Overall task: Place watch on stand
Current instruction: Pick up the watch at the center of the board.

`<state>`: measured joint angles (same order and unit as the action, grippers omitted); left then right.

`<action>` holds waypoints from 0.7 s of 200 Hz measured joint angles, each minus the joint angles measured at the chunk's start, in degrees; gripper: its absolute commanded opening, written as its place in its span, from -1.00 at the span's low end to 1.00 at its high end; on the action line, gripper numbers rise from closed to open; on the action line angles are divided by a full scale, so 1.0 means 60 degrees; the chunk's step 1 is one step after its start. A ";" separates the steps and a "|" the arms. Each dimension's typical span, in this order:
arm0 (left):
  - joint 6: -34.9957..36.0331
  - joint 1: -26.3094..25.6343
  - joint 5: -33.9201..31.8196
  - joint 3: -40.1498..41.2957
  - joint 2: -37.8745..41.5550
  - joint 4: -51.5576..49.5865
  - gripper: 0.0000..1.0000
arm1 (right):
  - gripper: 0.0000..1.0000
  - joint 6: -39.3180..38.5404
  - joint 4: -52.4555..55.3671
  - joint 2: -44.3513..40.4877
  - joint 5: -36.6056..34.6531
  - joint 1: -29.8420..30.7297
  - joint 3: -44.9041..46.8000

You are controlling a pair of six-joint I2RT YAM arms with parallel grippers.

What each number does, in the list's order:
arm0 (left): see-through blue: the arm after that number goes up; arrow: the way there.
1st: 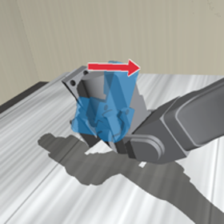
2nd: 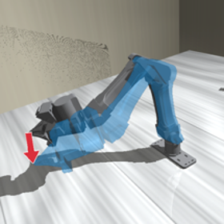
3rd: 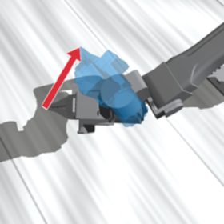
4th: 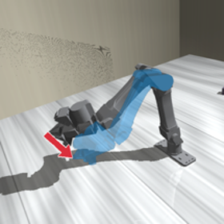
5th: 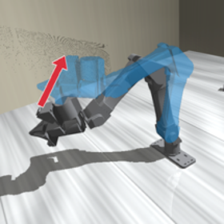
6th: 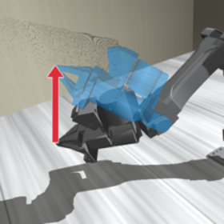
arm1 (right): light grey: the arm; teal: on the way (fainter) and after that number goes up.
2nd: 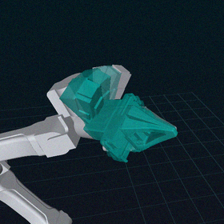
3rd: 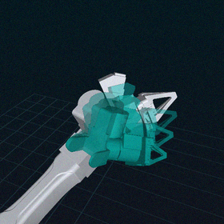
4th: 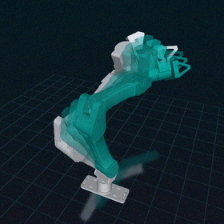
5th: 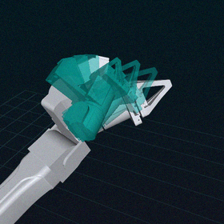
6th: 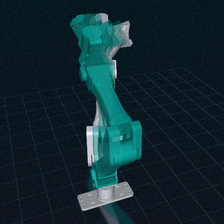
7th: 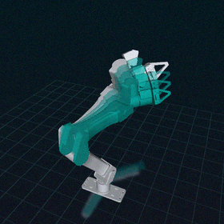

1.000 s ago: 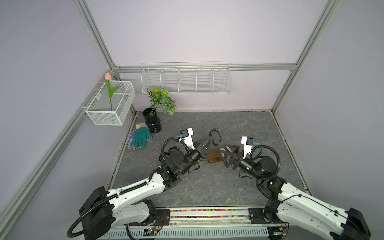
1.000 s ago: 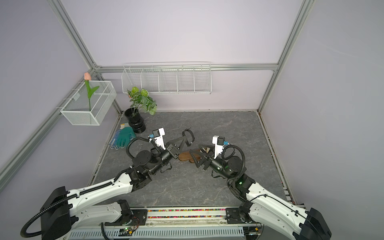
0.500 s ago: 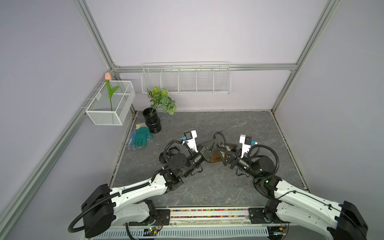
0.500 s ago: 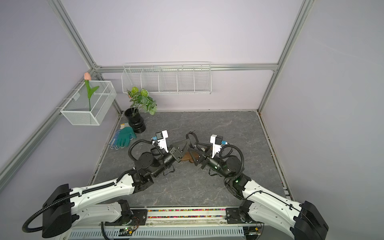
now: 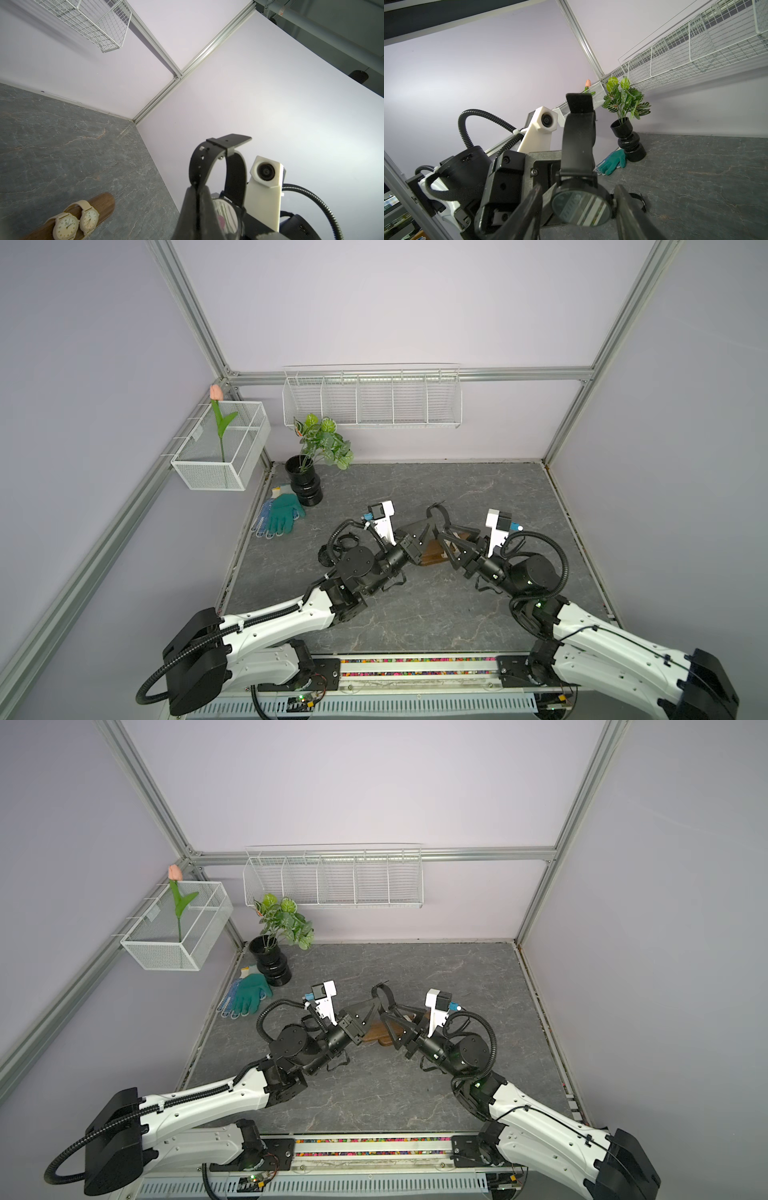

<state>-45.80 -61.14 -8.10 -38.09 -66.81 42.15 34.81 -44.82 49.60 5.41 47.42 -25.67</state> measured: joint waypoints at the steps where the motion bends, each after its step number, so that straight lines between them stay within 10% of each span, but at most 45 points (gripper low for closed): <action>1: 0.0000 0.0000 -0.0004 0.0000 0.0000 0.0000 -1.00 | 0.06 0.0004 0.0000 0.0000 0.0004 0.0000 0.0000; 140: 0.0000 -0.0073 0.0004 -0.0098 -0.0004 -0.0011 -1.00 | -0.01 -0.0262 0.0794 0.0029 -0.0011 0.0004 -0.0350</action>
<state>-45.80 -61.58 -8.08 -38.68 -66.83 42.09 33.23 -40.05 49.78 5.34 47.44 -27.77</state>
